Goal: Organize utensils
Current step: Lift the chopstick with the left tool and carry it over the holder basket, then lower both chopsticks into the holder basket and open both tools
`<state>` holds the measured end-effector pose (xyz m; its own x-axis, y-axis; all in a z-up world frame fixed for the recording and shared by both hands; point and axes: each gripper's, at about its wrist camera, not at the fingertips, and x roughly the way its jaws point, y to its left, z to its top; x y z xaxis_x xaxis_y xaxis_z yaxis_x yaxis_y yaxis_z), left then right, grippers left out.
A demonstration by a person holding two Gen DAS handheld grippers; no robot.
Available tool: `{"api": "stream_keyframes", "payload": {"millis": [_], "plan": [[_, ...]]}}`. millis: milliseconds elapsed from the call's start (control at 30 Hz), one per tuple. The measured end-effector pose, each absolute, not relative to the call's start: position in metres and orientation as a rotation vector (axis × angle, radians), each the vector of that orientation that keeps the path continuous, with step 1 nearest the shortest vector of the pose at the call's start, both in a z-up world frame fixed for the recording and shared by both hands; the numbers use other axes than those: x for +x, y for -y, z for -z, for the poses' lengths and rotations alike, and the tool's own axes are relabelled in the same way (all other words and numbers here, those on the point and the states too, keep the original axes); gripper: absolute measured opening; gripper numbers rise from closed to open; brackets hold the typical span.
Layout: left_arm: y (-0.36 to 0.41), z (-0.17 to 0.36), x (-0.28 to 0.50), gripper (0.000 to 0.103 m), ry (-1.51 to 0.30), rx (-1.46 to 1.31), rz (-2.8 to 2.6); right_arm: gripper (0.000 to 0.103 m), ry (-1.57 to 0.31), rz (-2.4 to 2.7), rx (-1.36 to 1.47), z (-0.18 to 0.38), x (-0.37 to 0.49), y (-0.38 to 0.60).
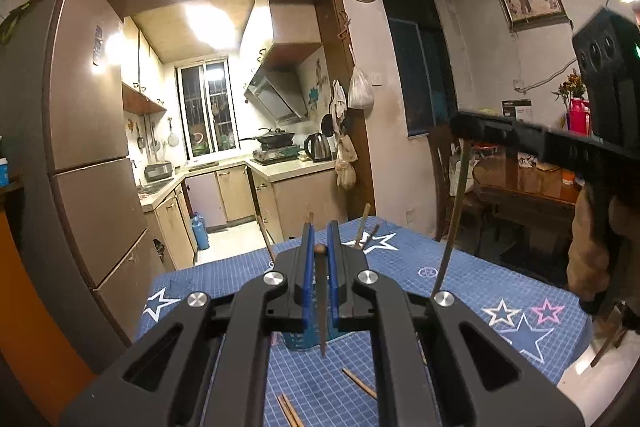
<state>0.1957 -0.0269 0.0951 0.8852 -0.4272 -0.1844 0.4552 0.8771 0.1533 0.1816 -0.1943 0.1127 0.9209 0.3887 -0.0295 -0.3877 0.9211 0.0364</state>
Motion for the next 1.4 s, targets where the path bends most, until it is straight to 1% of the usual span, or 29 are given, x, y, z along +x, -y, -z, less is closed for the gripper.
{"api": "stream_keyframes", "payload": {"millis": [233,433,600,767,933,1100,1400], "plan": [[0.022,-0.135,0.216,0.005,-0.179,0.167,0.458,0.007,-0.027,-0.386,0.008,-0.135,0.202,0.193],[0.025,-0.166,0.233,0.005,-0.185,0.144,0.454,0.007,-0.001,-0.374,0.015,-0.169,0.226,0.197],[0.035,-0.179,0.253,0.005,-0.178,0.168,0.428,0.007,0.018,-0.365,0.011,-0.193,0.252,0.192],[0.042,-0.186,0.276,0.005,-0.179,0.169,0.412,0.007,0.024,-0.356,0.002,-0.201,0.277,0.184],[0.048,-0.176,0.303,0.005,-0.222,0.170,0.409,0.007,-0.011,-0.349,0.015,-0.191,0.307,0.180],[0.050,-0.162,0.322,0.005,-0.257,0.169,0.410,0.007,-0.067,-0.340,0.018,-0.167,0.337,0.179],[0.051,-0.141,0.342,0.005,-0.319,0.169,0.415,0.007,-0.149,-0.326,0.015,-0.133,0.373,0.172]]}}
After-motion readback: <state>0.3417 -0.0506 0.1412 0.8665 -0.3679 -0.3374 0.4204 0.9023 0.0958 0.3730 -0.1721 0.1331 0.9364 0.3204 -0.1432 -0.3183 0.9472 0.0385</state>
